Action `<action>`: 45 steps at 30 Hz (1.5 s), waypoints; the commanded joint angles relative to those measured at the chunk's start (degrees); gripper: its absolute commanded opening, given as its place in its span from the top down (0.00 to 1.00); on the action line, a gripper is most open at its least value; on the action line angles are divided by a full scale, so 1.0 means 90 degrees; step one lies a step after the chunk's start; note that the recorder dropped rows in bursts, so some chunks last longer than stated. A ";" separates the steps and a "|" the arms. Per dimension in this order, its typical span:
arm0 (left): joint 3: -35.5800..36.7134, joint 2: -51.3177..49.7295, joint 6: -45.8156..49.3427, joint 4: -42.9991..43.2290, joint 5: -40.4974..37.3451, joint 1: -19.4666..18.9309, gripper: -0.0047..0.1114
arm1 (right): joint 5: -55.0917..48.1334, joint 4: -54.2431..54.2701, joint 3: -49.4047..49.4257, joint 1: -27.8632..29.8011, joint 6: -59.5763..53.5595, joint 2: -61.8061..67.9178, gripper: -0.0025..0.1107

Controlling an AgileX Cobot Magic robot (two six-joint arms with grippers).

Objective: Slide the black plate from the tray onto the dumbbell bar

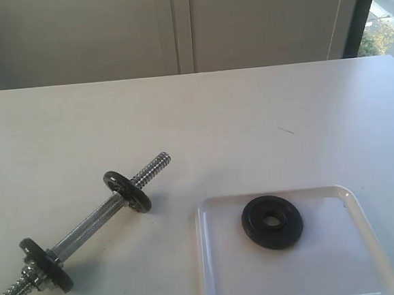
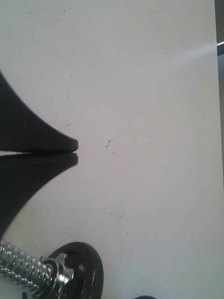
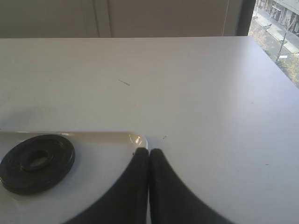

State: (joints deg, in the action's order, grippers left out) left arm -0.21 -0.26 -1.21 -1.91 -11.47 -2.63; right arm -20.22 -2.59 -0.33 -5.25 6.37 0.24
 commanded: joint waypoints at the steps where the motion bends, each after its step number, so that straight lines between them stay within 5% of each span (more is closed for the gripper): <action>1: 0.0023 0.0028 -0.0005 -0.0019 -0.0013 -0.0007 0.96 | 0.0058 -0.0022 0.0036 -0.0035 -0.0006 -0.0027 0.98; 45: 0.0023 0.0028 -0.0005 -0.0019 -0.0013 -0.0007 0.96 | 0.0058 -0.0022 0.0036 -0.0181 -0.0006 -0.0027 0.98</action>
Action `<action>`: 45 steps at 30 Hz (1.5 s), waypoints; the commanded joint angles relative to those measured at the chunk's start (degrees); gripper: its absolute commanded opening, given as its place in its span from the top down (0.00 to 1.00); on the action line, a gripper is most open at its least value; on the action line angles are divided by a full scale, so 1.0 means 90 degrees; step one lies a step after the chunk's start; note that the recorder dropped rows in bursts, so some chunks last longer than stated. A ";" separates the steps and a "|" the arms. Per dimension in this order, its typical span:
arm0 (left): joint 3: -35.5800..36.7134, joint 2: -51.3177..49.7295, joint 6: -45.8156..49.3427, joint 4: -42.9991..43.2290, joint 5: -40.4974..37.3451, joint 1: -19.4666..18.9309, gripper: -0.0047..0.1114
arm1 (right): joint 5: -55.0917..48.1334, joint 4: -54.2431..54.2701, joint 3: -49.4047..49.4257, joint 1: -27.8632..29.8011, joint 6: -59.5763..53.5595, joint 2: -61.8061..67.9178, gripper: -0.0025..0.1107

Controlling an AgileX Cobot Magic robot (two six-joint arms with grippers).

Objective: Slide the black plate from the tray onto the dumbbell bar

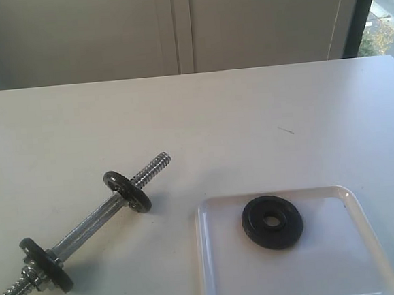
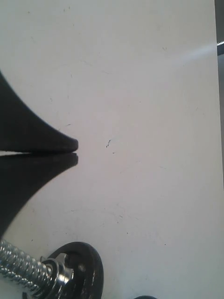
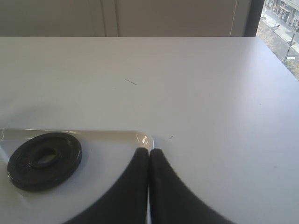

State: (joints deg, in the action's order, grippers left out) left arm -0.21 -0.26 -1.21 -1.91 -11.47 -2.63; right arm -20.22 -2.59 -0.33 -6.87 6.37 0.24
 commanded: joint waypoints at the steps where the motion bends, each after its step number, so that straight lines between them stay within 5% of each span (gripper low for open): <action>1: 0.0023 0.0028 -0.0005 -0.0019 -0.0013 -0.0007 0.96 | 0.0058 -0.0022 0.0036 -0.0001 -0.0006 -0.0027 0.98; 32: 0.0023 0.0028 0.0709 -0.0019 0.0147 -0.0007 0.96 | 0.0058 -0.0022 0.0036 -0.0001 -0.0006 -0.0027 0.98; 45: 0.0023 0.0028 -0.0462 -0.0106 0.0970 -0.0007 0.96 | 0.0058 -0.0022 0.0036 -0.0001 -0.0006 -0.0027 0.98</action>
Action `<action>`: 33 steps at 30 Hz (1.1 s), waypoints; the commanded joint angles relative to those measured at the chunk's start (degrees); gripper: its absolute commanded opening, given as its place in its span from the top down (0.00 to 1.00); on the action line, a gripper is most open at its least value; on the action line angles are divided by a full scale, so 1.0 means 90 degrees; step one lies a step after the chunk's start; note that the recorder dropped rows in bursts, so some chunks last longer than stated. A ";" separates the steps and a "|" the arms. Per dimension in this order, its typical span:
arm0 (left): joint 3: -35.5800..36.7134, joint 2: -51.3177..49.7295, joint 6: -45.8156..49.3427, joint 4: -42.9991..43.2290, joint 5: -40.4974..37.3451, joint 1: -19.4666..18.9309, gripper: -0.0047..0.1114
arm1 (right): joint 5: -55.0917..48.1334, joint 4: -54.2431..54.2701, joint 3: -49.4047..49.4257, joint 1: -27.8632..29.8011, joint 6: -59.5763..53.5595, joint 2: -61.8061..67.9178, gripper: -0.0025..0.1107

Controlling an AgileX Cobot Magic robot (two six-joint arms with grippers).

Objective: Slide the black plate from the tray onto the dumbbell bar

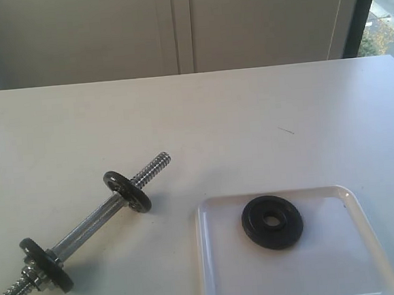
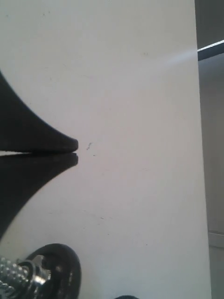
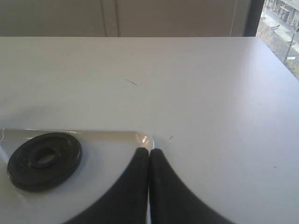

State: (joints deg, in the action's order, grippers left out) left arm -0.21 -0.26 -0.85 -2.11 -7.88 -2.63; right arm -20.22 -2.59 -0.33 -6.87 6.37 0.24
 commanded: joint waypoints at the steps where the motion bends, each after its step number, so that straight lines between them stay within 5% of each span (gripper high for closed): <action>1: 0.0023 0.0028 -0.0633 -0.0084 0.0769 -0.0007 0.96 | 0.0058 -0.0022 0.0036 -0.0001 -0.0006 -0.0027 0.98; 10: 0.0023 0.0028 -0.1366 -0.0084 0.3265 -0.0007 0.96 | 0.0058 -0.0022 0.0036 -0.0001 -0.0006 -0.0027 0.98; 19: 0.0023 0.0028 -0.3247 -0.0084 0.4282 -0.0007 0.96 | 0.0058 -0.0022 0.0036 -0.0001 -0.0006 -0.0027 0.98; 33: -0.0448 0.0028 -0.3208 -0.0095 0.3988 -0.0007 0.96 | 0.0058 -0.0022 0.0036 -0.0001 -0.0006 -0.0027 0.98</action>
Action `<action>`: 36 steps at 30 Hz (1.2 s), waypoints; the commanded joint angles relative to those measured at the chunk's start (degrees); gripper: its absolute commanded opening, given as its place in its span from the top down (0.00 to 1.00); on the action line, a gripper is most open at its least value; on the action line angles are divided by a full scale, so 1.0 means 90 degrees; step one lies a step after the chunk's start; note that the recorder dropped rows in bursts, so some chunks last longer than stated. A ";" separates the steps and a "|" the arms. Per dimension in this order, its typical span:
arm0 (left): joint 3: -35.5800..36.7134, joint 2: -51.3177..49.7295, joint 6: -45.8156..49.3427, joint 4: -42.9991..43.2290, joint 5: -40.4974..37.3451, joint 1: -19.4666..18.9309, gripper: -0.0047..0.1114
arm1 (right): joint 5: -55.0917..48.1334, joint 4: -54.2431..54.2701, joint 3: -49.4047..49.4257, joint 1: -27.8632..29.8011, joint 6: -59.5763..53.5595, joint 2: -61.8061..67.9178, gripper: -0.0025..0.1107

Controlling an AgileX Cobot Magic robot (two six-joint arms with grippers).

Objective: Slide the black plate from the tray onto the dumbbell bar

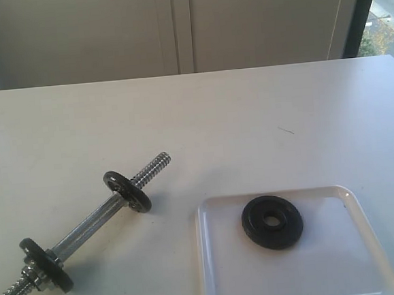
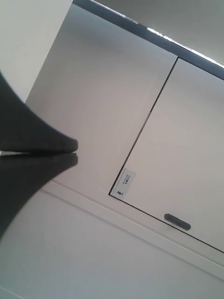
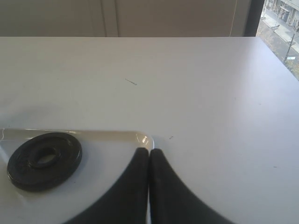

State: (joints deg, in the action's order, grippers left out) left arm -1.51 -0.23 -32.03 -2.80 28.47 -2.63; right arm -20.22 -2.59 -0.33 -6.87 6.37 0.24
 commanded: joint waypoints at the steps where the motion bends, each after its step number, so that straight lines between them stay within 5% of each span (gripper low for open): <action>1: -0.0405 0.0025 0.0355 -0.0019 -0.0028 -0.0007 0.96 | 0.0058 -0.0022 0.0036 -0.0001 -0.0006 -0.0027 0.98; 12: -0.1660 -0.1114 0.2217 -0.0036 -0.0563 -0.0007 0.96 | 0.0058 -0.0022 0.0036 -0.0001 -0.0006 -0.0027 0.98; 17: -0.2367 -0.2239 0.2275 -0.0151 -0.2752 -0.0007 0.96 | 0.0058 -0.0022 0.0036 -0.0001 -0.0006 -0.0027 0.98; 26: -0.3364 -0.4643 0.3559 -0.0180 -0.5167 -0.0007 0.96 | 0.0058 -0.0022 0.0036 -0.0006 0.0009 -0.0027 0.98; 30: -0.3978 -0.5632 0.5247 -0.1568 -0.6342 0.0017 0.96 | 0.0058 -0.0022 0.0036 -0.0006 0.0009 -0.0027 0.98; 34: -0.4629 -0.6505 0.7873 -0.4061 -0.7008 0.0339 0.96 | 0.0058 -0.0022 0.0036 -0.0006 0.0009 -0.0027 0.98; 36: -0.4969 -0.6888 0.7911 -0.4100 -0.7130 0.0694 0.96 | 0.0058 -0.0022 0.0036 -0.0006 0.0009 -0.0027 0.98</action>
State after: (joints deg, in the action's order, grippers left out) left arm -43.72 -59.62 35.64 -36.45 -33.53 1.08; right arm -20.22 -2.59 -0.33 -6.87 6.37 0.24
